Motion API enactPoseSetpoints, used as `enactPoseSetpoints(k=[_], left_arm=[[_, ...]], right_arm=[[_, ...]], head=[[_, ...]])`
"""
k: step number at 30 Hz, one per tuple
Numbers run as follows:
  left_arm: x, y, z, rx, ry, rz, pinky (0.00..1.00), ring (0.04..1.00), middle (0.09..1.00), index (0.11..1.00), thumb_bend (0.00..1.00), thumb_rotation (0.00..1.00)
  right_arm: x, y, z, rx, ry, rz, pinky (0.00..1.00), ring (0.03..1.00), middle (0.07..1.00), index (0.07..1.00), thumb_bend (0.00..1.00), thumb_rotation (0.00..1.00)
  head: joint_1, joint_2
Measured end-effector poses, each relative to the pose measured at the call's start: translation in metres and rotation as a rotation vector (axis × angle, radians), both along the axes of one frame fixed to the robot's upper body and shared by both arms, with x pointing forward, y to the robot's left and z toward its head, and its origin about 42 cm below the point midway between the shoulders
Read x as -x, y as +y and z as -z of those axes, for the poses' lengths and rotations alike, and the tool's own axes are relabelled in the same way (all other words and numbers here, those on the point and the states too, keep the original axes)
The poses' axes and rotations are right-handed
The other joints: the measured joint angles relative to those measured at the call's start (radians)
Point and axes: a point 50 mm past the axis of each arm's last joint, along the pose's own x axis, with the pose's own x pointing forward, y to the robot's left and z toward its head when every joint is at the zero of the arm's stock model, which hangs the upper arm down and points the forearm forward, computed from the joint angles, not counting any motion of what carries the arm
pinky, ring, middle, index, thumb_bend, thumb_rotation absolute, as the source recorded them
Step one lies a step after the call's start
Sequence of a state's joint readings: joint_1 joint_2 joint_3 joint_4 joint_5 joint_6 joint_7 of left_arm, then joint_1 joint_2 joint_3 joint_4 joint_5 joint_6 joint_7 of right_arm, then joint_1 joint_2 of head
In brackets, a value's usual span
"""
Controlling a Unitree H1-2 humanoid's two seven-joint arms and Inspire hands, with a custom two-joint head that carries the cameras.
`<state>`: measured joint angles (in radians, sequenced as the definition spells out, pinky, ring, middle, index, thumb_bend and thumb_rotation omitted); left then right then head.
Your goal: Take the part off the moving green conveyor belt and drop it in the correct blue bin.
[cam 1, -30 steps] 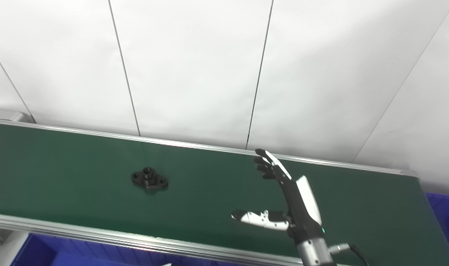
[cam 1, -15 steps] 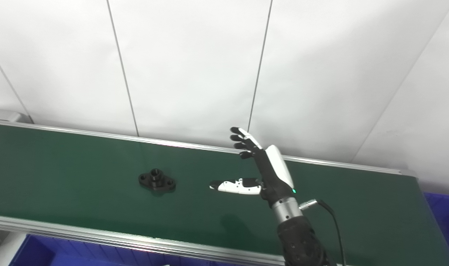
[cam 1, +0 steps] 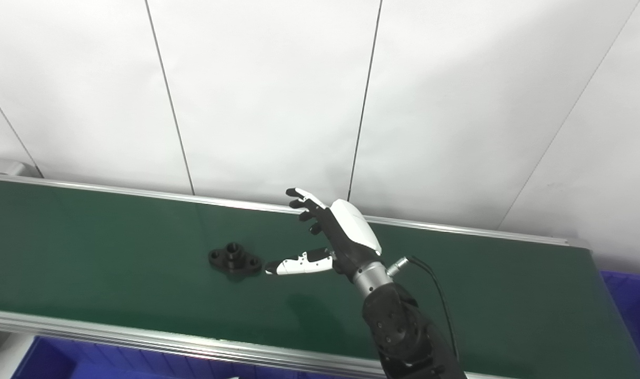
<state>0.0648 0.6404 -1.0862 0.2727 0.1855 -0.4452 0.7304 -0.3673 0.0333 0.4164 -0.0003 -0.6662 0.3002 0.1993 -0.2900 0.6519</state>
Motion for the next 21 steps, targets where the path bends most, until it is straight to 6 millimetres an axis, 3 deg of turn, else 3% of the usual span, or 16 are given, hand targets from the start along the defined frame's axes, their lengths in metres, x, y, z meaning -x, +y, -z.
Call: enactPoseSetpoints(k=[21], left_arm=[[0.003, -0.005, 0.000, 0.009, -0.005, 0.013, 0.74, 0.800, 0.839, 0.850, 0.89, 0.61]], right_arm=[[-0.030, 0.035, 0.023, 0.169, 0.084, -0.092, 0.73, 0.808, 0.858, 0.885, 0.80, 0.31]], head=[[0.057, 0.020]])
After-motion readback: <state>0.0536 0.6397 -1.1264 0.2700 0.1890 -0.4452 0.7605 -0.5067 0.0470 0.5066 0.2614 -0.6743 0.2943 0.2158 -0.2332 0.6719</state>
